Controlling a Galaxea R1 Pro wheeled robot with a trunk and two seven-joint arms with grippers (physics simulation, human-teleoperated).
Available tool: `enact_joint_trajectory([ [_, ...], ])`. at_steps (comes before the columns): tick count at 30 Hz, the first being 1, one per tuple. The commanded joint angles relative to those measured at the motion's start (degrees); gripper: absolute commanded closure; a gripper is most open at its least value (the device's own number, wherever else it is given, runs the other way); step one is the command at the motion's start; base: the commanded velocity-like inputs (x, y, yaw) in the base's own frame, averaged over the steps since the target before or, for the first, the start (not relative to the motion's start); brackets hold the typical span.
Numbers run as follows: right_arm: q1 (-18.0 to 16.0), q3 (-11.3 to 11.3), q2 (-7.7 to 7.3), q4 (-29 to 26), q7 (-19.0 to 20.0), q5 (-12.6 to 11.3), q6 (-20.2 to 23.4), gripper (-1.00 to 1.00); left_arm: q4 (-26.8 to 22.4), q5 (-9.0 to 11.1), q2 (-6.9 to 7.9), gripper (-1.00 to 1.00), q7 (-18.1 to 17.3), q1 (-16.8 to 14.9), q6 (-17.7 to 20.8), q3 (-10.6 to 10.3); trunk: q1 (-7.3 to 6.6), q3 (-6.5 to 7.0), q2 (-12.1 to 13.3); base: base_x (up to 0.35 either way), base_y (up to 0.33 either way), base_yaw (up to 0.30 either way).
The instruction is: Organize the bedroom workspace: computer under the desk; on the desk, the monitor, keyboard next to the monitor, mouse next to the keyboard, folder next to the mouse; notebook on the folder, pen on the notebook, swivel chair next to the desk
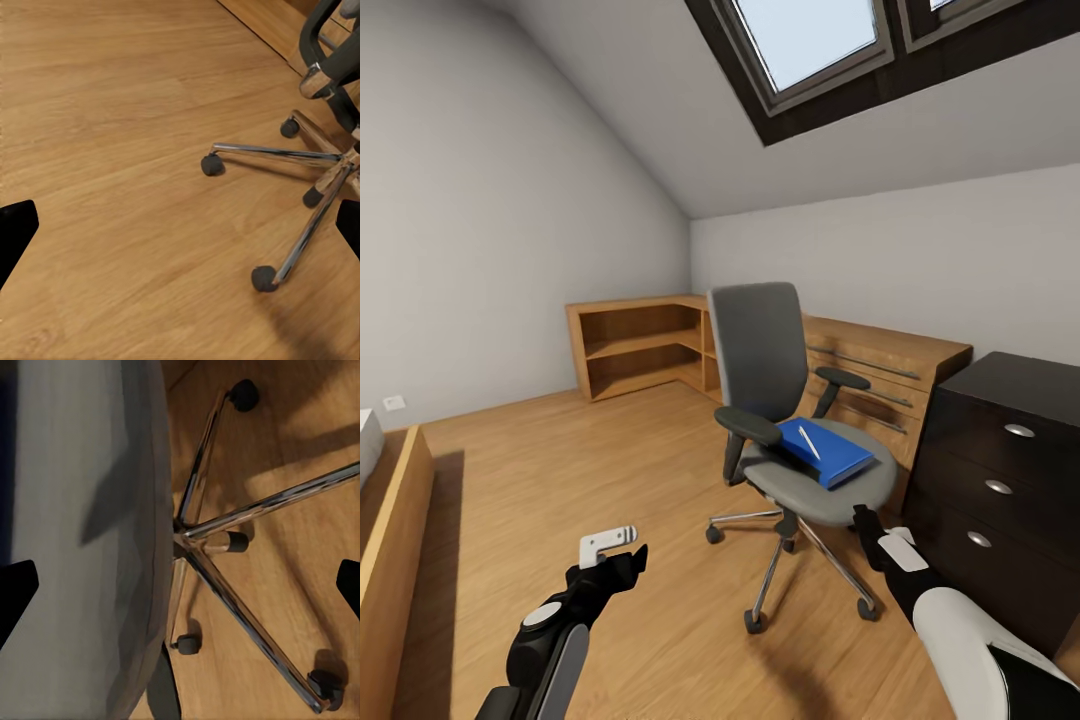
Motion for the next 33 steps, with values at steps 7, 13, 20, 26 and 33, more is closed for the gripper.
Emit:
enact_joint_trajectory([
  [7, -0.02, 0.09, 0.03, -0.09, -0.23, -0.56, 0.03, -1.00, -0.07, 0.61, 0.03, -1.00, 0.51, -0.03, 0.10, -0.02, -0.01, -0.06, -0.03, 0.200, 0.050, 0.000],
  [13, -0.02, 0.09, 0.03, -0.09, -0.23, -0.55, 0.03, -1.00, -0.07, 0.61, 0.03, -1.00, 0.58, -0.03, 0.05, -0.05, -0.01, -0.06, -0.03, 0.074, 0.007, 0.000],
  [20, -0.02, 0.09, 0.03, -0.05, -0.17, -0.54, 0.03, -1.00, -0.07, 0.61, 0.03, -1.00, 0.59, -0.03, 0.03, -0.10, -0.01, -0.06, -0.03, 0.271, 0.000, 0.000],
  [26, -0.02, 0.09, 0.03, -0.01, -0.15, -0.50, -0.02, -1.00, -0.07, 0.61, 0.03, -1.00, 0.59, -0.03, 0.03, -0.11, -0.01, -0.06, -0.03, 0.319, 0.000, 0.000],
  [33, -0.02, 0.09, 0.14, 0.00, -0.14, -0.48, -0.06, -1.00, -0.07, 0.61, 0.00, -1.00, 0.59, -0.03, 0.03, -0.11, -0.01, -0.06, -0.03, 0.322, 0.000, 0.000],
])
